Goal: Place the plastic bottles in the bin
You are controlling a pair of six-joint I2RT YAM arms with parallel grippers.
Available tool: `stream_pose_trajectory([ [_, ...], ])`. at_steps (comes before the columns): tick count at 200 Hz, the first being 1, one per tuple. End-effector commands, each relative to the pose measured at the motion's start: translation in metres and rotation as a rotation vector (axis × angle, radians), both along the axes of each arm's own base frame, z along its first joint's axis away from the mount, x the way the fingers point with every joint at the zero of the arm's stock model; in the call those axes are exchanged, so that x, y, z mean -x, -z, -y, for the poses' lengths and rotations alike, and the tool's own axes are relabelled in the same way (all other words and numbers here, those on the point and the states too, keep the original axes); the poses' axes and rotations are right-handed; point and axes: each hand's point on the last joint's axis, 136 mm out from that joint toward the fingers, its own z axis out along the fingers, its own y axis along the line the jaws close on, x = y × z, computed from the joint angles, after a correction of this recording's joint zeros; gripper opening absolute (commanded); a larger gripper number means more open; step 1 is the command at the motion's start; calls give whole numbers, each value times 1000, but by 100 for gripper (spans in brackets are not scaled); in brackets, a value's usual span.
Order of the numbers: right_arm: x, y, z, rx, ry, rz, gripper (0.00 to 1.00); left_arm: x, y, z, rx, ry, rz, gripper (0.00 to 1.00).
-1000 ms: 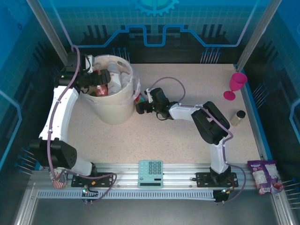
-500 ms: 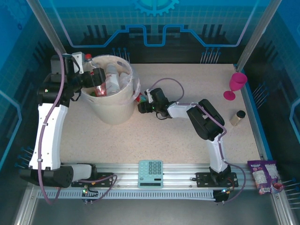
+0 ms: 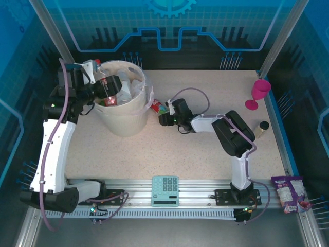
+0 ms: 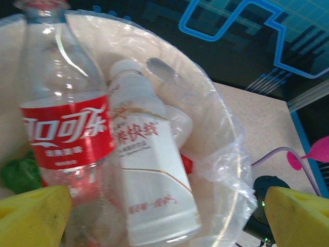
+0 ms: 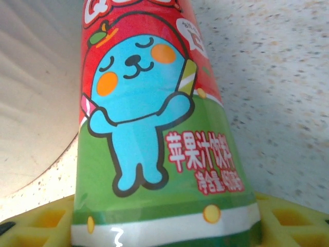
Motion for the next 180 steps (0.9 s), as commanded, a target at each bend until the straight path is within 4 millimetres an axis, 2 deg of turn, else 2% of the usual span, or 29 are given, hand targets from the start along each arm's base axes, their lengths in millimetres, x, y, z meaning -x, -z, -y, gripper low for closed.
stream_pose_trajectory([
  [1,-5,-43,11,-51,9,101,52,1,-16,16,65,31,55,97],
  [26,8,-63,37,-55,44,129,52,-1,-22,34,113,67,81,97],
  [46,18,-82,63,-52,87,160,52,-6,-30,56,204,121,110,97],
  [53,20,-95,71,-64,103,179,52,-8,-33,64,230,139,120,97],
  [58,27,-92,80,-59,116,169,52,-10,-35,69,240,149,126,97],
  [86,46,-119,110,-67,158,206,52,-21,-42,103,290,208,143,98],
  [125,75,-163,116,-129,134,307,53,-42,-39,156,354,287,143,99],
  [154,94,-188,113,-167,105,396,53,-60,-19,190,361,321,98,99],
  [180,107,-200,108,-204,79,438,53,-74,0,216,380,340,60,99],
])
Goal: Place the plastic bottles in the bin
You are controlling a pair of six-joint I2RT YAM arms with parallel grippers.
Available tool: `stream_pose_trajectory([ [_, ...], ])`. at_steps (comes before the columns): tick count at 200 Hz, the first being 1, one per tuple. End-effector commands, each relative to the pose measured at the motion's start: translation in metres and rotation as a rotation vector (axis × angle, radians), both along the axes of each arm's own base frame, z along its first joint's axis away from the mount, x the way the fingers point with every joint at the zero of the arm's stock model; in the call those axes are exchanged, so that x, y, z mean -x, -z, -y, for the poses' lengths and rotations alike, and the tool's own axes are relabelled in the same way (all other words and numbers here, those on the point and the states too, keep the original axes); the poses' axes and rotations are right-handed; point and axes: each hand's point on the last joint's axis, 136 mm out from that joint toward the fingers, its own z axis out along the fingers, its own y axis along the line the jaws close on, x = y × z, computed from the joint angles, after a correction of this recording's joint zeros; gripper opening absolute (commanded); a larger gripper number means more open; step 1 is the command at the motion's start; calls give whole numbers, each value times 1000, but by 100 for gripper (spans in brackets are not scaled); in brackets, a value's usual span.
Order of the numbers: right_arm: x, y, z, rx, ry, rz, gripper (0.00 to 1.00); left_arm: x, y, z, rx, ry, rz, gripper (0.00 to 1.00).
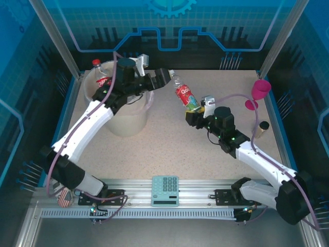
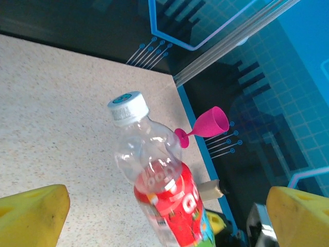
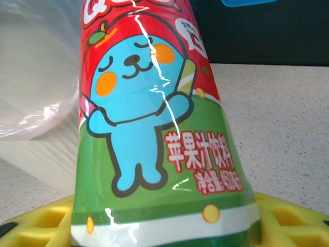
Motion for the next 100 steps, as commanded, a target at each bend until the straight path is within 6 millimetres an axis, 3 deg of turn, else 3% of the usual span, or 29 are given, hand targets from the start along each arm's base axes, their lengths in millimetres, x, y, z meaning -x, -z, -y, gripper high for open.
stream_pose_trajectory([
  [1,10,-14,-5,-21,-23,67,53,-10,-17,22,66,15,41,99],
  [46,21,-27,-6,-87,-22,108,52,-21,9,50,31,51,-8,99],
  [100,21,-27,-3,-77,-5,124,53,-19,13,61,36,70,-17,73],
])
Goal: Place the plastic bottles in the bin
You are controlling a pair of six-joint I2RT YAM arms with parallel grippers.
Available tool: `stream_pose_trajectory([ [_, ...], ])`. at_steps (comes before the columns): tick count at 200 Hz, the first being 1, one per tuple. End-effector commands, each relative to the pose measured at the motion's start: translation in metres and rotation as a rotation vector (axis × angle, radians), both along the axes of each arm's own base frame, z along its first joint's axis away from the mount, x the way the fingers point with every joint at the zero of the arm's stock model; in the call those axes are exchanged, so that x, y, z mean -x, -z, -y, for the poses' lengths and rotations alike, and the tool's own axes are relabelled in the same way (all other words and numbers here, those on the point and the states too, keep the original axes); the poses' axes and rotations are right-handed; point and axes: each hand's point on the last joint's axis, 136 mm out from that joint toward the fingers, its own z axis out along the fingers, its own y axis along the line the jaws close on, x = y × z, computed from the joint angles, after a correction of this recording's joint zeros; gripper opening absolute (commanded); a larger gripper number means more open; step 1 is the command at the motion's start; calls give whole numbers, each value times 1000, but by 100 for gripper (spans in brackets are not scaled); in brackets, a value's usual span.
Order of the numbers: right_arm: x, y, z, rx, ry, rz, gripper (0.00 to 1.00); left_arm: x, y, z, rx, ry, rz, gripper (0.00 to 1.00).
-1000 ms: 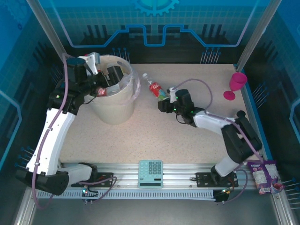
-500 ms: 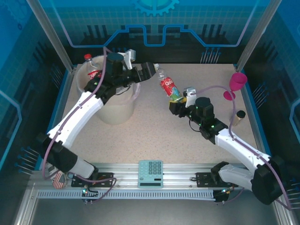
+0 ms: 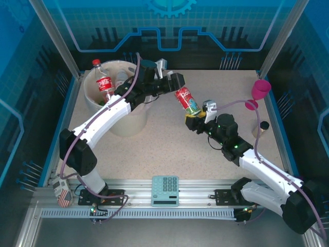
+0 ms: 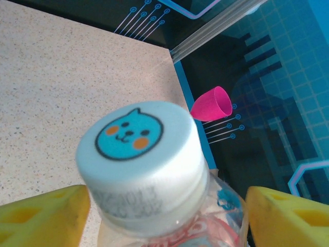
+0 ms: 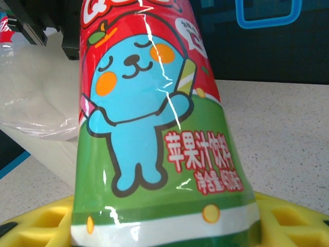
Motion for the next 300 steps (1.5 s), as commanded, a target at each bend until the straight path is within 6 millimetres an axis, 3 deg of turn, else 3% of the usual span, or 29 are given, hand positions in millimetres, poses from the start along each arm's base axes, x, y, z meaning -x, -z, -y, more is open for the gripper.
stream_pose_trajectory([
  [1,0,-12,0,-29,13,51,53,-3,-23,6,35,5,57,73],
  [49,0,-13,-3,-30,0,53,58,-4,-27,5,24,-1,76,60],
  [99,3,-20,-1,39,-18,98,100,-11,-43,0,10,-5,116,54],
  [125,6,-29,9,74,3,128,100,-15,-58,-12,14,-22,144,54],
  [148,6,-35,26,103,57,144,100,-16,-82,-36,-4,-53,195,54],
  [187,3,-16,43,167,96,108,100,2,-139,-113,-71,-173,297,51],
  [233,-6,19,36,181,59,28,100,67,-197,-256,-191,-502,385,47],
  [252,-10,27,31,190,38,9,100,94,-205,-311,-271,-668,386,47],
  [273,-15,33,26,197,17,-2,100,113,-201,-362,-448,-852,336,47],
  [286,-17,36,22,199,5,-12,100,114,-198,-381,-518,-933,320,45],
  [300,-18,41,20,221,-11,-39,100,109,-194,-387,-539,-956,313,44],
])
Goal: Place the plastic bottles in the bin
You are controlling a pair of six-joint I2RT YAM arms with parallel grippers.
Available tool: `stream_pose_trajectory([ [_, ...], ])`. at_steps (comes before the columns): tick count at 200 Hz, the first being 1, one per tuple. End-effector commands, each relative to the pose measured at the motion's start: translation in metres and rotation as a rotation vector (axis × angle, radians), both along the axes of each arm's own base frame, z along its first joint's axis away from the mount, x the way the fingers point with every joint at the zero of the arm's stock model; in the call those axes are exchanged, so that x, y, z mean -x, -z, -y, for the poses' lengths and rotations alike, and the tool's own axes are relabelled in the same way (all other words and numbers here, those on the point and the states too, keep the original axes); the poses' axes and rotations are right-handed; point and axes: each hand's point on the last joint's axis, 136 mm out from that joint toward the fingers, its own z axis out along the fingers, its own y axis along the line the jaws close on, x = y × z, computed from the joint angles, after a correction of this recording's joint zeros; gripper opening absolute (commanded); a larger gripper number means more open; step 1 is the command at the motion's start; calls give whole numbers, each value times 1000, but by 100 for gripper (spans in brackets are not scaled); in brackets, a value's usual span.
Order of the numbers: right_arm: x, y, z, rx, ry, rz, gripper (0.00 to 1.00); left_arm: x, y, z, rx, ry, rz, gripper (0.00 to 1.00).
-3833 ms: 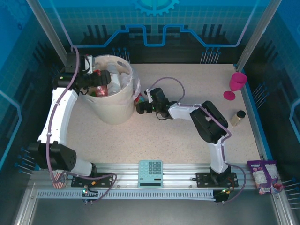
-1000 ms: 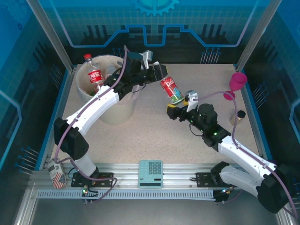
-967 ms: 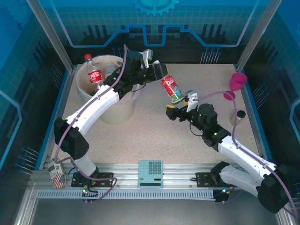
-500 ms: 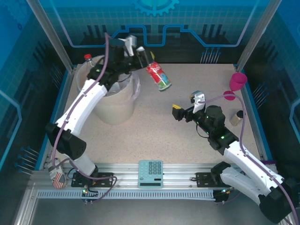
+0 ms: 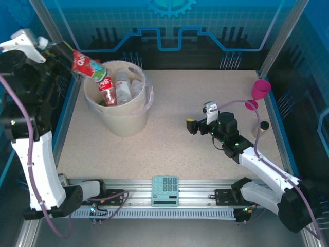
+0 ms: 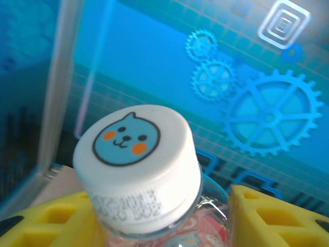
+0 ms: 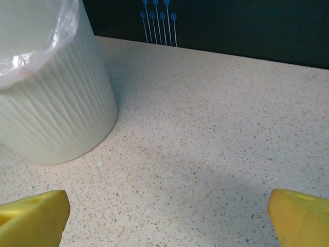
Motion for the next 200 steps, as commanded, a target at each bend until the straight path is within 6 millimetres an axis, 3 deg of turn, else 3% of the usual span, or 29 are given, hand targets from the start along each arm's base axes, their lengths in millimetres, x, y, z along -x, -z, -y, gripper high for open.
stream_pose_trajectory([
  [1,-5,-6,-5,10,-32,14,100,-19,47,-34,-79,-148,-192,44],
  [41,5,-3,3,60,-25,15,100,-50,75,-51,-126,-204,-292,42],
  [99,8,-1,8,77,-10,9,100,-93,119,-48,-195,-177,-424,42],
  [139,7,-2,7,75,-11,9,100,-107,146,-33,-245,-128,-517,41],
  [200,5,-4,3,62,-18,11,100,-121,210,0,-246,11,-702,41],
])
